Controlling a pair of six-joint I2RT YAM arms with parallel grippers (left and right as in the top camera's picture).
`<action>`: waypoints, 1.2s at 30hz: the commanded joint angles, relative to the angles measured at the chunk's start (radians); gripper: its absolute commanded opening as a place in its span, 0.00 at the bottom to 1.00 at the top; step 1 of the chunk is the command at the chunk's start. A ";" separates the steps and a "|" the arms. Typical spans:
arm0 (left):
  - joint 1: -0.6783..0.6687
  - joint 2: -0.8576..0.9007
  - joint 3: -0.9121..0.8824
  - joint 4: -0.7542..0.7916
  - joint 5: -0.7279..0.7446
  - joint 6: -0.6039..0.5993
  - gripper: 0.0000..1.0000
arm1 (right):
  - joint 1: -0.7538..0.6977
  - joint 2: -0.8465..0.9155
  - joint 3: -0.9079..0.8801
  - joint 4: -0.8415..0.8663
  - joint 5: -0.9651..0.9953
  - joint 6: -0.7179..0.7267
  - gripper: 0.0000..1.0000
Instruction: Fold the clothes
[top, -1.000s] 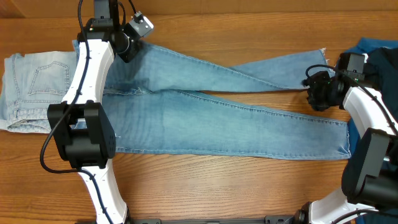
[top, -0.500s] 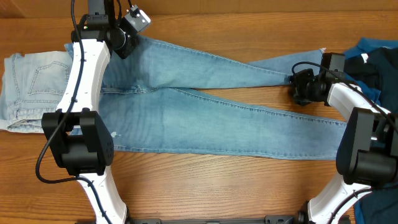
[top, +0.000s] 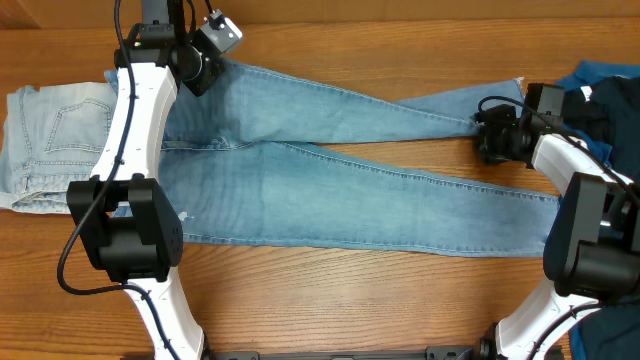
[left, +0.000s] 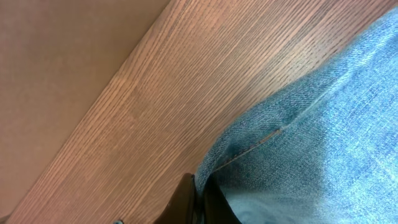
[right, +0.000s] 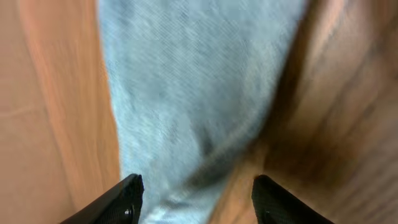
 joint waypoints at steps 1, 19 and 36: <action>0.003 -0.048 0.034 0.000 -0.011 -0.021 0.04 | -0.002 -0.008 0.017 0.020 0.029 0.052 0.61; 0.003 -0.048 0.034 -0.015 -0.011 -0.021 0.04 | -0.002 -0.006 0.017 0.004 0.063 0.097 0.18; 0.003 -0.085 0.034 -0.015 -0.021 -0.045 0.04 | -0.003 -0.055 0.388 -0.500 0.274 -0.303 0.04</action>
